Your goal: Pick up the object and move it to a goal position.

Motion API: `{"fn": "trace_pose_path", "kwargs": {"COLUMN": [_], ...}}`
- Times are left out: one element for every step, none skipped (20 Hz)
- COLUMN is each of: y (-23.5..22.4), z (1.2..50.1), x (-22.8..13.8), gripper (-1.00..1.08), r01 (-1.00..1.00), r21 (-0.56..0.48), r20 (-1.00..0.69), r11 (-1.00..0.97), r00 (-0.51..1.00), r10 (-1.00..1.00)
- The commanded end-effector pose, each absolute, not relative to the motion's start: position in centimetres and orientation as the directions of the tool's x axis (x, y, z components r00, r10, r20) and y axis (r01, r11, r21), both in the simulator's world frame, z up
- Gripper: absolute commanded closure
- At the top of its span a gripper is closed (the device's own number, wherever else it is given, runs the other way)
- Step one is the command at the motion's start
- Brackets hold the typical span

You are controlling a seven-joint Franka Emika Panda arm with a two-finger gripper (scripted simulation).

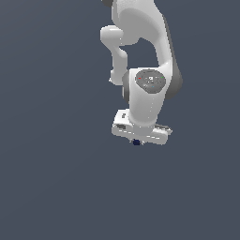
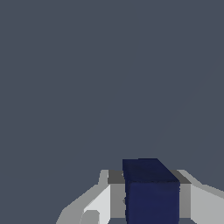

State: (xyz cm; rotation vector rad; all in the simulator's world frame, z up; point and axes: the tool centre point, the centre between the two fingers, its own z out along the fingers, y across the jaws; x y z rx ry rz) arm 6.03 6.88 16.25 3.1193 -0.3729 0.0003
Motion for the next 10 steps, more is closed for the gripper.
{"fn": "trace_pose_path", "kwargs": {"y": [8.1, 8.5, 9.0, 9.4, 9.9, 10.4, 10.8, 11.3, 11.7, 12.1], "z": [19.1, 20.2, 21.3, 22.4, 23.5, 24.6, 25.7, 26.7, 27.8, 28.8], "x": [5.8, 5.8, 5.7, 5.7, 5.7, 5.6, 5.6, 5.6, 5.6, 5.5], "gripper": [1.08, 1.08, 1.08, 1.08, 1.08, 1.08, 1.08, 1.08, 1.08, 1.08], "r01": [-0.236, -0.236, -0.236, -0.236, -0.236, -0.236, -0.236, -0.236, -0.236, -0.236], "r21": [0.0, 0.001, 0.001, 0.001, 0.001, 0.001, 0.001, 0.001, 0.001, 0.001], "r20": [0.0, 0.0, 0.0, 0.0, 0.0, 0.0, 0.0, 0.0, 0.0, 0.0], "r11": [-0.972, -0.972, -0.972, -0.972, -0.972, -0.972, -0.972, -0.972, -0.972, -0.972], "r00": [0.972, 0.972, 0.972, 0.972, 0.972, 0.972, 0.972, 0.972, 0.972, 0.972], "r10": [-0.236, -0.236, -0.236, -0.236, -0.236, -0.236, -0.236, -0.236, -0.236, -0.236]}}
